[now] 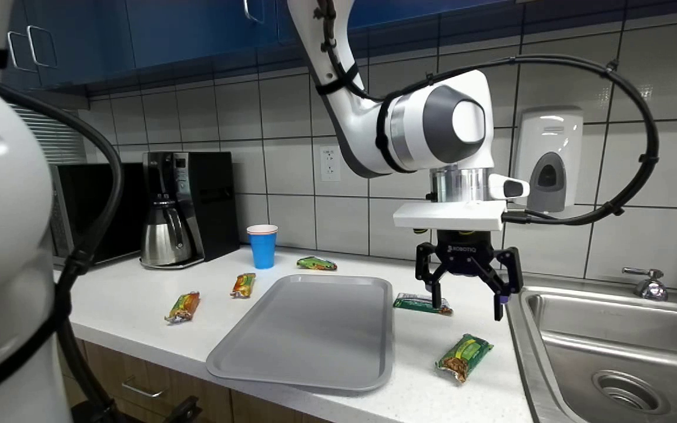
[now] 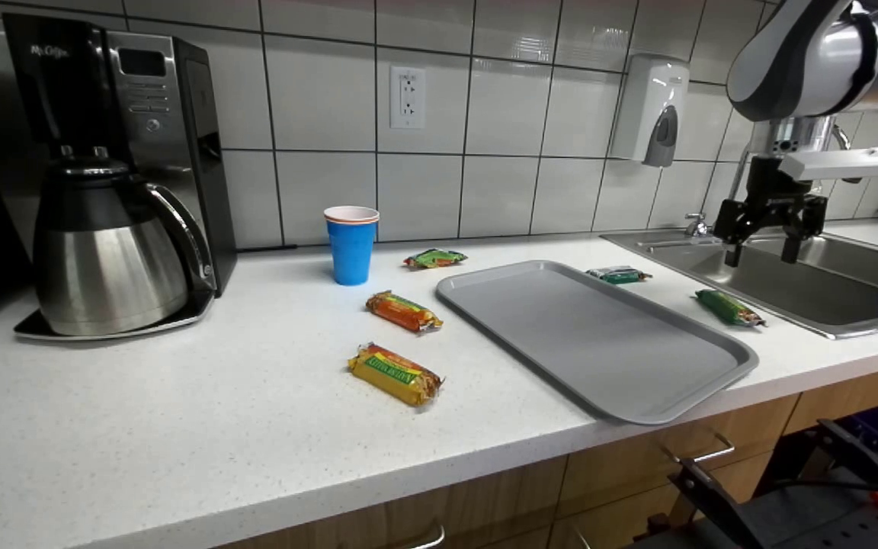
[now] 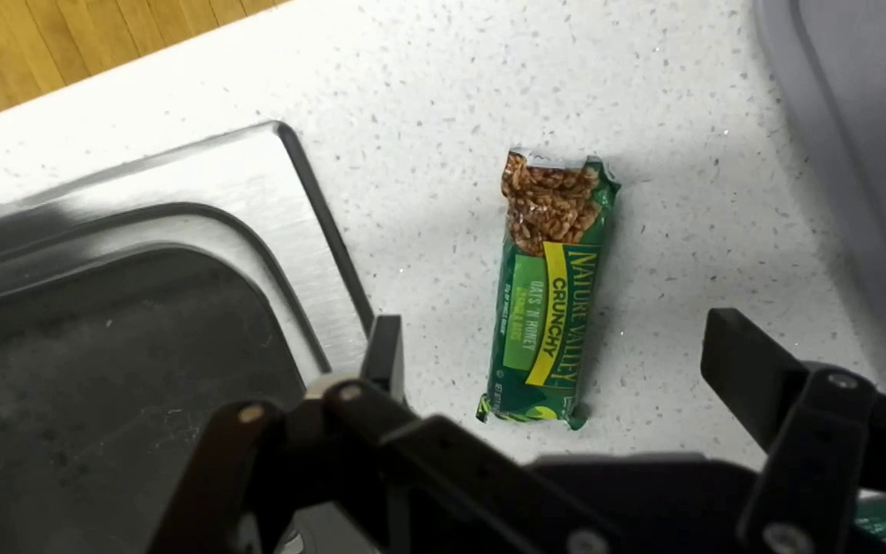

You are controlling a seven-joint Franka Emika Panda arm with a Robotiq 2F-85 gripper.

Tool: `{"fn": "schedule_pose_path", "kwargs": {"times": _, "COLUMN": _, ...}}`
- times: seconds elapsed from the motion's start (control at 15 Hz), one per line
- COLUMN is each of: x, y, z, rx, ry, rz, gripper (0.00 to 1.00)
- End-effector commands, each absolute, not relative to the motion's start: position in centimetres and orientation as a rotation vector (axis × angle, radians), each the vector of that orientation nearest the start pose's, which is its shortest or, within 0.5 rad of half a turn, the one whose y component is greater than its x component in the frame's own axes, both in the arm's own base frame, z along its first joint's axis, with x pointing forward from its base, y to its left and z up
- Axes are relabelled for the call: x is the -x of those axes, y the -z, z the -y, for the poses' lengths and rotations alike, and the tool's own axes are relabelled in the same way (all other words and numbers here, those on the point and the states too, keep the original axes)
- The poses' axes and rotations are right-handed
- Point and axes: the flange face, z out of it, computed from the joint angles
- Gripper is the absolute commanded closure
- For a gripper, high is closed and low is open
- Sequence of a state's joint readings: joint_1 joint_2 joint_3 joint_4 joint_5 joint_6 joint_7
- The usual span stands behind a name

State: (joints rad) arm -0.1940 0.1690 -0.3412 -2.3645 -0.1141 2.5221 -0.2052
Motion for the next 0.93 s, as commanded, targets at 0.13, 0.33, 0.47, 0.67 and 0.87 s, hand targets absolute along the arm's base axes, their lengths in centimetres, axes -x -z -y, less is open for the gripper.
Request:
{"fn": "schedule_pose_path", "kwargs": {"times": 0.13, "x": -44.62, "y": -24.91, "z": 26.08, "rx": 3.231, "ry": -0.101, "rz": -0.430, "gripper": 0.00}}
{"fn": "schedule_pose_path", "kwargs": {"times": 0.33, "x": -45.04, "y": -24.39, "z": 26.07, "rx": 3.232, "ry": -0.112, "rz": -0.443, "gripper": 0.00}}
{"fn": "schedule_pose_path", "kwargs": {"times": 0.47, "x": -45.11, "y": -24.37, "z": 26.10, "rx": 3.232, "ry": -0.112, "rz": -0.445, "gripper": 0.00}}
{"fn": "schedule_pose_path", "kwargs": {"times": 0.67, "x": -45.11, "y": -24.39, "z": 26.15, "rx": 3.232, "ry": -0.111, "rz": -0.447, "gripper": 0.00}}
{"fn": "schedule_pose_path", "kwargs": {"times": 0.87, "x": -44.95, "y": -24.04, "z": 26.09, "rx": 3.222, "ry": -0.117, "rz": -0.454, "gripper": 0.00}}
